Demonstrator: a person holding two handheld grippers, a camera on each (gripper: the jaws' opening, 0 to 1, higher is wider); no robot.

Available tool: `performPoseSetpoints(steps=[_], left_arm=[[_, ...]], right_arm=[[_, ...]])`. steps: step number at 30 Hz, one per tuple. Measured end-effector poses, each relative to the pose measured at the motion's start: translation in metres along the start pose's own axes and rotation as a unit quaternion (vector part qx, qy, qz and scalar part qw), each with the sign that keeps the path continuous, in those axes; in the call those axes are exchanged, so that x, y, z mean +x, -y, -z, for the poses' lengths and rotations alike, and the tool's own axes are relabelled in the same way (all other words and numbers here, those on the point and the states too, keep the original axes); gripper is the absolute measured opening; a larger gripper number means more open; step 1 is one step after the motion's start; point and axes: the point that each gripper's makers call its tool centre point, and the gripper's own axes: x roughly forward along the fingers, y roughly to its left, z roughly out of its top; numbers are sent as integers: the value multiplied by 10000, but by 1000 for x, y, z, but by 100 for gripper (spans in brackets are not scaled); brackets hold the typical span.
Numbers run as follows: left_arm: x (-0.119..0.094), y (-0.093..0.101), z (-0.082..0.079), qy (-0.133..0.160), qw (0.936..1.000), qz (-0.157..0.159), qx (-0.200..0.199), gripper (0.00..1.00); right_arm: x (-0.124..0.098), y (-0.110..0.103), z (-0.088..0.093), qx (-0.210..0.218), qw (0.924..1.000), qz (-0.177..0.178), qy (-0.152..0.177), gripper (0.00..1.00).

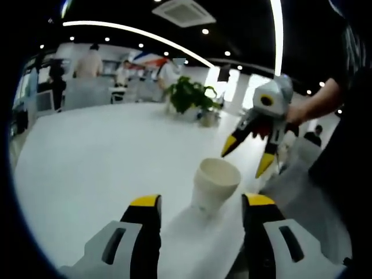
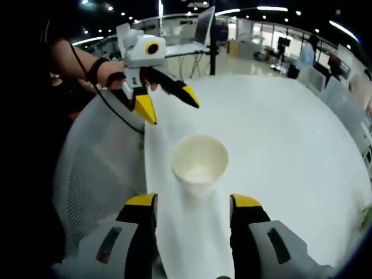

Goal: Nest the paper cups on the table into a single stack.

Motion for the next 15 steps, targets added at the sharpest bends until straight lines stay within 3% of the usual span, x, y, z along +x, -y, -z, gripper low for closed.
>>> performPoseSetpoints(steps=[8,15], left_arm=[[12,-3,14,-184,9995,212,116,52],[23,-3,14,-282,9988,348,194,52]], right_arm=[[9,5,8,73,10000,19,44,46],[15,4,10,123,9999,-3,95,46]])
